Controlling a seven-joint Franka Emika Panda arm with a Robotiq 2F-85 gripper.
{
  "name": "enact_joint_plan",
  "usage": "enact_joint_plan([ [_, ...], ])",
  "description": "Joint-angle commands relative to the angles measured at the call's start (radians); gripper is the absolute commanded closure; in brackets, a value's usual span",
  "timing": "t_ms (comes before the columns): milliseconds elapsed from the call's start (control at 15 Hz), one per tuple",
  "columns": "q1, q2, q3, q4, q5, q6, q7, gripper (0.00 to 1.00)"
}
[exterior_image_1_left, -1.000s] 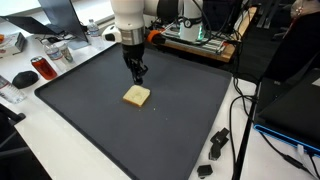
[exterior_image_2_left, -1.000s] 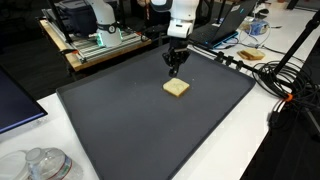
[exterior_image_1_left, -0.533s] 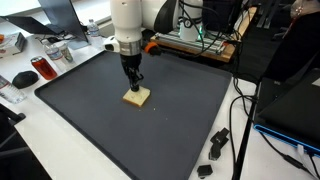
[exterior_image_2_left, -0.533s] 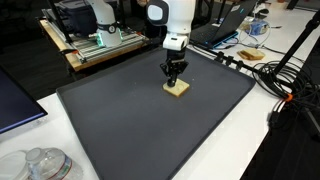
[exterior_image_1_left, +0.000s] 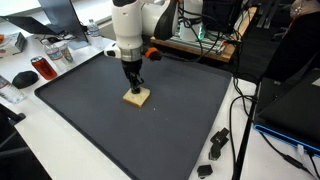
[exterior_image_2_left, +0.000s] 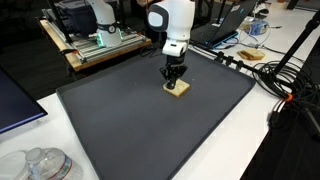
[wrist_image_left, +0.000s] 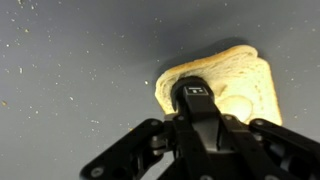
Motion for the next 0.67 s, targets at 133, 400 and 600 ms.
enact_joint_plan([
  [133, -0.011, 0.086, 0.022, 0.031, 0.063, 0.03, -0.038, 0.95],
  [400, -0.022, 0.103, 0.032, 0.037, 0.085, 0.032, -0.066, 0.95],
  [600, -0.031, 0.116, 0.038, 0.043, 0.106, 0.03, -0.085, 0.95],
])
